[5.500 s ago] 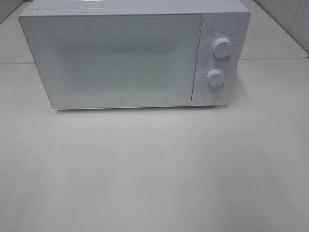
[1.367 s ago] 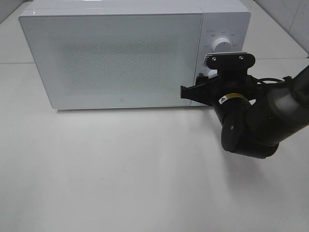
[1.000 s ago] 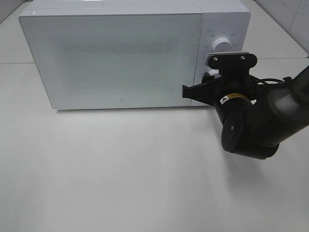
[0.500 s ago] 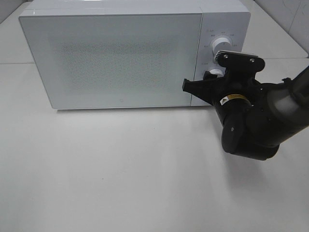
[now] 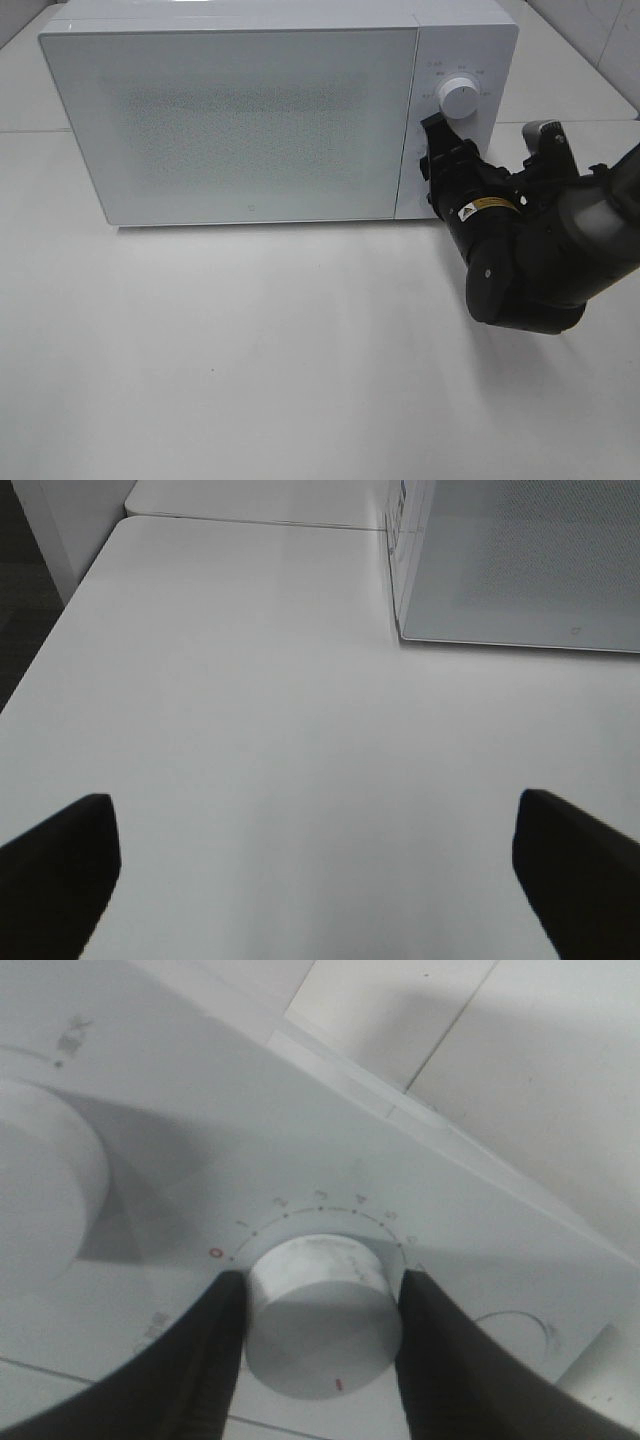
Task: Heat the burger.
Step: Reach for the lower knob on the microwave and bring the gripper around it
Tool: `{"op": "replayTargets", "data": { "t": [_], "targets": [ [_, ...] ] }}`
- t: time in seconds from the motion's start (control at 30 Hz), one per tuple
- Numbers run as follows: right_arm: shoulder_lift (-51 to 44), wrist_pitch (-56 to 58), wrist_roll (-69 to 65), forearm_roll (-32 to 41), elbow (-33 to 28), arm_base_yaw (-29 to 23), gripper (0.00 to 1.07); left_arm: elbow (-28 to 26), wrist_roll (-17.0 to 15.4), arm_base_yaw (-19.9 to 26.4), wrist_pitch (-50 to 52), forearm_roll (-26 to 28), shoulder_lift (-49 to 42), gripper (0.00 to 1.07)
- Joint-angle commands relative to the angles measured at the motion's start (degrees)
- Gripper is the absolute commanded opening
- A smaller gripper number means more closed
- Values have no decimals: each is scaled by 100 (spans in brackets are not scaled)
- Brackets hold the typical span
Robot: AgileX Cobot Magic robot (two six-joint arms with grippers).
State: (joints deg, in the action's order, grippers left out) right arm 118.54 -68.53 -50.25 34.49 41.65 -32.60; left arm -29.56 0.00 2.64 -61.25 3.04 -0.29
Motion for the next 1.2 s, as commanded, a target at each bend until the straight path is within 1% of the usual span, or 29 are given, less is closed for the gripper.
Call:
{"op": "replayTargets", "data": {
  "t": [0.03,0.2,0.37,0.5,1.0,1.2],
  "targets": [
    [-34,-1364,-1089,-1272,172,0,4,6,0,23,0,6,-74,100],
    [-34,-1358,-1690,-1387,172,0,4,6,0,23,0,6,-74,100],
    [-34,-1358,-1793,-1387,172,6,4,6,0,23,0,6,-74,100],
    [-34,-1364,-2194,-1387,172,6,5,6,0,23,0,6,-74,100],
    [-34,-1358,-2097,-1381,172,11,7,6,0,23,0,6,-74,100],
    [-34,-1358,-1937,-1369,172,11,11,6,0,23,0,6,-74,100]
  ]
}}
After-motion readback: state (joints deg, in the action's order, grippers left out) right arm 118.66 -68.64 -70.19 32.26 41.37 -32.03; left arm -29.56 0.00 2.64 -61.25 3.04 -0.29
